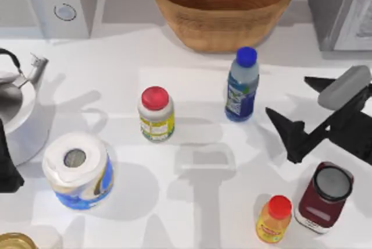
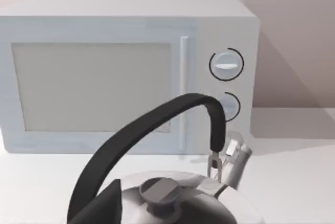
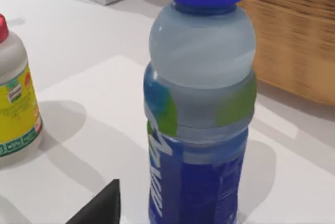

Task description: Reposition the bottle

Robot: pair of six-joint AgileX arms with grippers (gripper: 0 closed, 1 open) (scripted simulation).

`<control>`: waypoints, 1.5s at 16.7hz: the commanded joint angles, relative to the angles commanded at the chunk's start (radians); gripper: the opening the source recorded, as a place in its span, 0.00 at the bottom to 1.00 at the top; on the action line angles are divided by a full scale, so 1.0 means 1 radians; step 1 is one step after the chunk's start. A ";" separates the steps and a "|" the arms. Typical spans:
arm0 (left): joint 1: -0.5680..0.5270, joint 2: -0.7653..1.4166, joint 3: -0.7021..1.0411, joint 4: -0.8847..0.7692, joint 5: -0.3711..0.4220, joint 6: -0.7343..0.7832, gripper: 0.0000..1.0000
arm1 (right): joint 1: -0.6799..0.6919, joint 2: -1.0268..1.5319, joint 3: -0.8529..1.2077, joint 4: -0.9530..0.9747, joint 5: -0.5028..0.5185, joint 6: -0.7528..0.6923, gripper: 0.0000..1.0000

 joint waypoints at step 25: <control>0.000 0.000 0.000 0.000 0.000 0.000 1.00 | 0.152 0.374 0.399 -0.026 0.102 0.023 1.00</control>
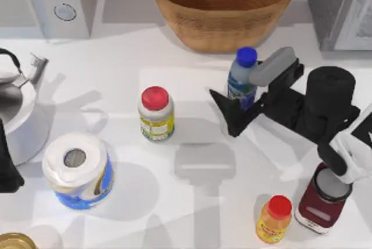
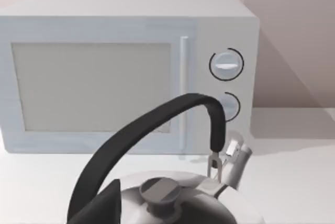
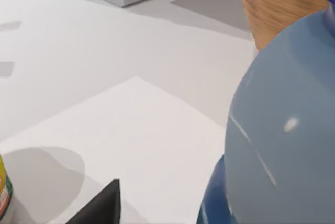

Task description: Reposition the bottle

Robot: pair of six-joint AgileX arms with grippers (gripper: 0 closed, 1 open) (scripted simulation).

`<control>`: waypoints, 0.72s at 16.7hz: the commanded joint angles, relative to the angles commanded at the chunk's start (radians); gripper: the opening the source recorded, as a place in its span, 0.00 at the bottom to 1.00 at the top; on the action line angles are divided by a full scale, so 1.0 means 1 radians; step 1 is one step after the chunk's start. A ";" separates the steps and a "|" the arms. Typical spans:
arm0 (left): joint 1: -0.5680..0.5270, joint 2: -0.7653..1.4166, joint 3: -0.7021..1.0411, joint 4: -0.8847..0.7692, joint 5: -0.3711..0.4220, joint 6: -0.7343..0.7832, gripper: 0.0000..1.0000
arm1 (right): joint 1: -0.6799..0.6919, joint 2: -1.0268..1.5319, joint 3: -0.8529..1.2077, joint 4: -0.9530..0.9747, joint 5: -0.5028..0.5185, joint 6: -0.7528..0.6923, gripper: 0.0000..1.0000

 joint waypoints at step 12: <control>0.000 0.000 0.000 0.000 0.000 0.000 1.00 | 0.000 0.000 0.000 0.000 0.000 0.000 0.32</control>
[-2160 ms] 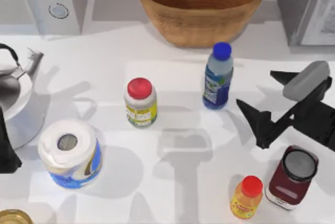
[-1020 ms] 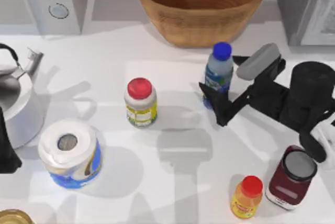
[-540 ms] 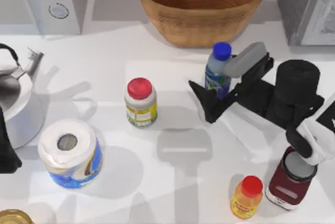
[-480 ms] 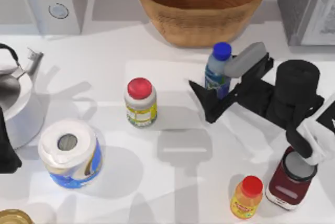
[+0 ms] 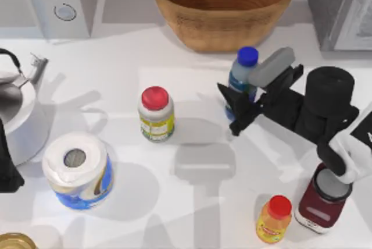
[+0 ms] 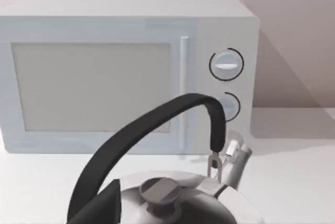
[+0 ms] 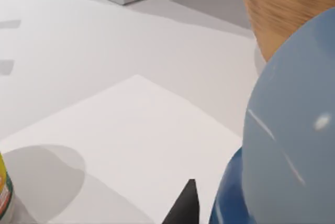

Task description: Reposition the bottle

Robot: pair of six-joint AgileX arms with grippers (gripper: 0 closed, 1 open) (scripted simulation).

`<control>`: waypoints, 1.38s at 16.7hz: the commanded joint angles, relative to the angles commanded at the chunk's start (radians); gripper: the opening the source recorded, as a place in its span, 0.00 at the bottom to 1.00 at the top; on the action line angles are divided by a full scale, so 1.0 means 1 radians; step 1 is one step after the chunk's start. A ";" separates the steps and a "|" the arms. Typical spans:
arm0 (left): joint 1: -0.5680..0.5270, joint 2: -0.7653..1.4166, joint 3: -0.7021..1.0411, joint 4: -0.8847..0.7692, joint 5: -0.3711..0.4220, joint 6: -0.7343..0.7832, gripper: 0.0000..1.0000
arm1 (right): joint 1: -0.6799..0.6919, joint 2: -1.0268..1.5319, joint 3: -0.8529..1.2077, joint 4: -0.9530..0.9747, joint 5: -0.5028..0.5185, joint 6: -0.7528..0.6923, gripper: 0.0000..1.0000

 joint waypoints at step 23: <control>0.000 0.000 0.000 0.000 0.000 0.000 1.00 | -0.261 -0.203 -0.273 -0.006 0.040 0.018 0.00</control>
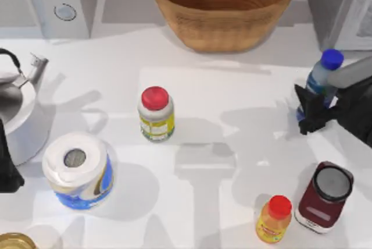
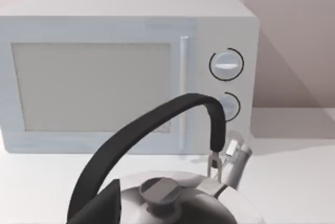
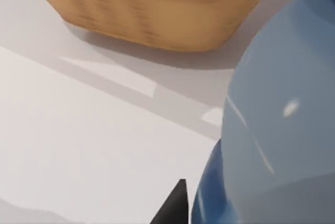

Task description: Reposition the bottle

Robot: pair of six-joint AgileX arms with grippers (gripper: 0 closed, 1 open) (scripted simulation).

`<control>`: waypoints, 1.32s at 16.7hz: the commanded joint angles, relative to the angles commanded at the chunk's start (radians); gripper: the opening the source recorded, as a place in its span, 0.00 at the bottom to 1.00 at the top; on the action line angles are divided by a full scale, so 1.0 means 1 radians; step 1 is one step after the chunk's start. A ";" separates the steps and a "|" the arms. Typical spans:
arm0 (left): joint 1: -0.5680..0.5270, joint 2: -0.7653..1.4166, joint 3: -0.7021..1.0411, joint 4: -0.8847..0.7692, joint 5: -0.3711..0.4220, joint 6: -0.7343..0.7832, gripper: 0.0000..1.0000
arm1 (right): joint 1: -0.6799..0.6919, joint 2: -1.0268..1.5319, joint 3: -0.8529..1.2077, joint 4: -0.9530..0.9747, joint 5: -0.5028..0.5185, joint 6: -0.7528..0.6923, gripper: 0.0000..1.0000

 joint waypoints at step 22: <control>0.000 0.000 0.000 0.000 0.000 0.000 1.00 | -0.305 -0.193 -0.175 0.118 0.077 0.004 0.00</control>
